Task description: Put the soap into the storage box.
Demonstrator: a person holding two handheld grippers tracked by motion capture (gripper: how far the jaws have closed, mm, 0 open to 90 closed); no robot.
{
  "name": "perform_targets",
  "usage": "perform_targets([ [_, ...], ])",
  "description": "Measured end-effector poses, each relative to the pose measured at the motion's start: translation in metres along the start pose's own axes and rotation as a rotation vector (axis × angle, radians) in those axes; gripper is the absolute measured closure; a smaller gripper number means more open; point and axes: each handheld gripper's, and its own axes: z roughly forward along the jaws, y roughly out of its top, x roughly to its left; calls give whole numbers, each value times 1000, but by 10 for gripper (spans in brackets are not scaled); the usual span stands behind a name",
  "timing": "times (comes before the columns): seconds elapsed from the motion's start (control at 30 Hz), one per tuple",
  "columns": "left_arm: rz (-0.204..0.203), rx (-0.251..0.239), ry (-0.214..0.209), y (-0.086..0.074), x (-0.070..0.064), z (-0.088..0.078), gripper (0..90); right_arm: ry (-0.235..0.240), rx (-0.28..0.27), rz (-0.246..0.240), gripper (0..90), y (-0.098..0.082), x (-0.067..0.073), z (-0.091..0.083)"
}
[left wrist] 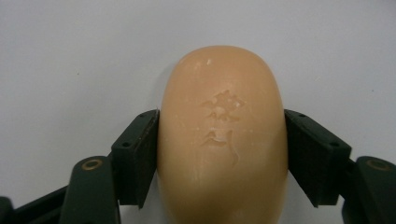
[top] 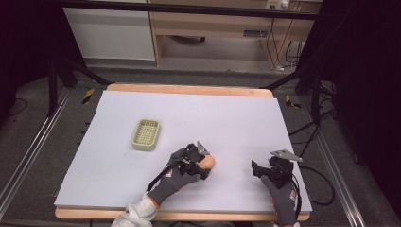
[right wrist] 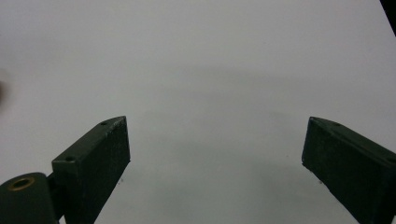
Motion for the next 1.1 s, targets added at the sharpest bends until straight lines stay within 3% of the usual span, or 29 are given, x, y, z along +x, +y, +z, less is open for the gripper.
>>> perform_targets([
  [0.57, -1, -17, 9, 0, -2, -4, 316, 6, 4, -2, 80, -1, 0, 0],
  [0.77, 7, -32, 0, 1, 0, -17, 317, 4, 4, 4, 80, -1, 1, -1],
  [1.1, -23, -60, 18, -6, 8, -36, 317, -2, 0, 4, 80, -1, -1, -1],
])
